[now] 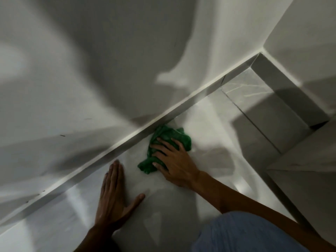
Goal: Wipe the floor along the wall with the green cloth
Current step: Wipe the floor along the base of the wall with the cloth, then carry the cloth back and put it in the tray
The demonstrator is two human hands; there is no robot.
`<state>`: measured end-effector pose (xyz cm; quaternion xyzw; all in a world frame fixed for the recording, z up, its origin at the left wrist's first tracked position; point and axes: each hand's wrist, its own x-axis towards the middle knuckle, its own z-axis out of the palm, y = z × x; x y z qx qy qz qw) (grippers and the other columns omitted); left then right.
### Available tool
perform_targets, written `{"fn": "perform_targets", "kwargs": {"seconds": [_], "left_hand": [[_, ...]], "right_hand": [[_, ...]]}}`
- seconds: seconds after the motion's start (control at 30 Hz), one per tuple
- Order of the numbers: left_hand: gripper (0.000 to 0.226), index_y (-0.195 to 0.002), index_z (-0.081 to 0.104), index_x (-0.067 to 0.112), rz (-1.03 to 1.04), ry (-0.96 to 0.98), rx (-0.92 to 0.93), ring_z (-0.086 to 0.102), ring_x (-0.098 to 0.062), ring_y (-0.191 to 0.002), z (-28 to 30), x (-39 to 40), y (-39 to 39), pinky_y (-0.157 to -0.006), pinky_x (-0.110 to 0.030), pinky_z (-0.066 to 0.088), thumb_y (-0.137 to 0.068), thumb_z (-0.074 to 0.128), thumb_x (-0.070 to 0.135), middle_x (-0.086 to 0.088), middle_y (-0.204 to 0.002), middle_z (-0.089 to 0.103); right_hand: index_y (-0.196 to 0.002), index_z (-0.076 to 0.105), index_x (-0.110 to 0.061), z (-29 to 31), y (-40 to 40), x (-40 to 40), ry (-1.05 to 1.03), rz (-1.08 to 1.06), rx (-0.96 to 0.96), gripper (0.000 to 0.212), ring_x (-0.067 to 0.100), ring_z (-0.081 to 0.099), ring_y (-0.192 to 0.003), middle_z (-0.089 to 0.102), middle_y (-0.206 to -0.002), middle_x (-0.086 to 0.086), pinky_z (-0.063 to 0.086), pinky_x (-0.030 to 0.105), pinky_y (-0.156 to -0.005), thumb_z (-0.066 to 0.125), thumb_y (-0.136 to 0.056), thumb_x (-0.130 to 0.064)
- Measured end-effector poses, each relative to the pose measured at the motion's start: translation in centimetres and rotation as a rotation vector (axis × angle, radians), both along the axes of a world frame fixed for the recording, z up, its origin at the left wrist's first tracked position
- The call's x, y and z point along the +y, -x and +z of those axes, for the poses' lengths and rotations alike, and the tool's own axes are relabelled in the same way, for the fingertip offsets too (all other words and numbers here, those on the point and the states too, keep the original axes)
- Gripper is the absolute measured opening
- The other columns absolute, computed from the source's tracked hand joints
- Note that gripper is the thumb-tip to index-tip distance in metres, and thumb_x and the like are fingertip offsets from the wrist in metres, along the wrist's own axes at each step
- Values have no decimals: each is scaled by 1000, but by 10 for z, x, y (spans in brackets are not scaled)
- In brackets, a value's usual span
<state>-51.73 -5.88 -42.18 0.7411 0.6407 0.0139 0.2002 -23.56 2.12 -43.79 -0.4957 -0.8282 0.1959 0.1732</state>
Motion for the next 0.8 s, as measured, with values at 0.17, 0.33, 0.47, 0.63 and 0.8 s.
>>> {"fn": "perform_targets", "kwargs": {"seconds": [0.17,0.33,0.47,0.63,0.8], "left_hand": [[127,-178,1,17,52,80,-15,-6,-18,-176,8,2,-1,-142,-48,12,-87,30,101,0,-189,-8],[127,-176,-8,26,59,214,-50,-9,-13,-174,30,8,-24,-143,-44,8,-81,13,107,8,-185,-17],[120,-174,-12,30,-48,276,-87,-1,-13,-174,73,19,-47,-141,-36,7,-83,11,105,11,-185,-13],[122,-175,-12,29,-152,298,-114,-9,-9,-171,162,40,-85,-142,-40,3,-82,8,106,10,-184,-17],[121,-177,-8,30,-254,272,-80,-2,-15,-174,260,57,-117,-142,-41,5,-83,7,105,12,-184,-13]], "right_hand": [[-137,72,-26,11,-10,-42,41,-24,-58,40,23,56,-152,68,-154,-5,27,52,-126,48,-113,-47],[-148,64,-21,58,-29,-63,511,-212,117,68,24,62,-140,69,-151,3,40,43,-126,23,-113,-63],[-151,58,-10,105,-56,-67,1028,-659,701,46,25,66,-133,67,-144,6,51,10,-99,45,-118,-39],[-142,68,-25,180,-85,-105,1105,-994,1165,40,18,77,-122,77,-139,4,58,36,-112,50,-114,-49],[-140,71,-31,292,-97,-142,1033,-1113,1322,62,27,72,-134,79,-140,2,45,55,-128,56,-96,-72]]}}
